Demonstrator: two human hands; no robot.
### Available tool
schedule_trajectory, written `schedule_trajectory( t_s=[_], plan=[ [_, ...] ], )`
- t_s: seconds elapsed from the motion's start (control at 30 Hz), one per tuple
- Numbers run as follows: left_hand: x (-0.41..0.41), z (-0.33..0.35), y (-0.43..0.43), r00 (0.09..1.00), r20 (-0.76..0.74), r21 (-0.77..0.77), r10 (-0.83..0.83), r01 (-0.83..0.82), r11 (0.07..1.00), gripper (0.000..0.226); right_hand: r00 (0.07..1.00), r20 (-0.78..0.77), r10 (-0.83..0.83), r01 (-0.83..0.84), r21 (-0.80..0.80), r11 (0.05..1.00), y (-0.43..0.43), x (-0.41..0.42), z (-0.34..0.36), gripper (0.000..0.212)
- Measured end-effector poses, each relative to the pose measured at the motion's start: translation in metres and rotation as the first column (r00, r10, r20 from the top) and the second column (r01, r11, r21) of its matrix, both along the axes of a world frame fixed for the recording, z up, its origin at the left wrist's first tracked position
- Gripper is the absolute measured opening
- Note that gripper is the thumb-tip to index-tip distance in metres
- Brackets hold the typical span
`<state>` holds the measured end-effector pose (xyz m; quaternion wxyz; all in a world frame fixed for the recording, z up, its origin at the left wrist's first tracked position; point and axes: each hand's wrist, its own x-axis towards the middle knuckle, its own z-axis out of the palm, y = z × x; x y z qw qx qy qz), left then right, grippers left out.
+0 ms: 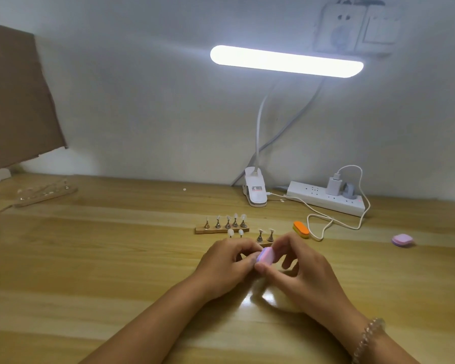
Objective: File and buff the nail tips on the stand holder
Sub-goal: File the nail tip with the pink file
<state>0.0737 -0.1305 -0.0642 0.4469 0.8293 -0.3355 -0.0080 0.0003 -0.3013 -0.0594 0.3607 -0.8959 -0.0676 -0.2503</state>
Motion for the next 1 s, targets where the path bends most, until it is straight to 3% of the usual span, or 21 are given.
schedule_trajectory(
  t_s=[0.1,0.23,0.33,0.47,0.6,0.73,0.87,1.0],
  plan=[
    [0.002,-0.002,0.0,0.999,-0.035,-0.045,-0.02,0.019,0.999,0.021,0.996,0.0,-0.088,0.088,0.029,0.996,-0.005,0.003,0.001,0.031],
    [0.004,-0.004,0.001,0.995,-0.086,-0.089,-0.05,0.043,0.995,0.015,1.0,-0.009,0.027,-0.028,-0.035,0.999,0.004,-0.004,0.001,0.037],
    [0.005,-0.005,0.001,0.996,-0.079,-0.078,-0.034,0.028,0.997,0.017,0.997,-0.02,-0.069,0.07,0.039,0.997,-0.003,0.001,0.003,0.029],
    [0.004,-0.005,0.002,0.992,-0.112,-0.096,-0.057,0.046,0.994,0.015,0.999,0.015,-0.029,0.029,-0.047,0.998,0.003,-0.005,0.003,0.038],
    [0.003,-0.005,0.002,0.996,-0.086,-0.077,-0.032,0.026,0.997,0.011,0.997,-0.037,-0.072,0.073,0.033,0.997,-0.004,0.0,0.005,0.031],
    [0.002,-0.004,0.003,0.996,-0.089,-0.062,-0.029,0.023,0.998,0.012,1.0,-0.004,0.007,-0.007,-0.07,0.998,0.006,-0.007,0.004,0.036],
    [0.002,-0.005,0.002,0.999,-0.049,-0.015,0.005,-0.006,1.0,0.009,0.994,-0.043,-0.105,0.105,0.0,0.994,-0.003,-0.002,0.005,0.043],
    [0.001,-0.004,0.002,0.999,-0.031,0.004,-0.014,0.014,1.0,0.012,0.999,-0.018,-0.052,0.049,-0.138,0.989,0.007,-0.01,0.003,0.038]
  ],
)
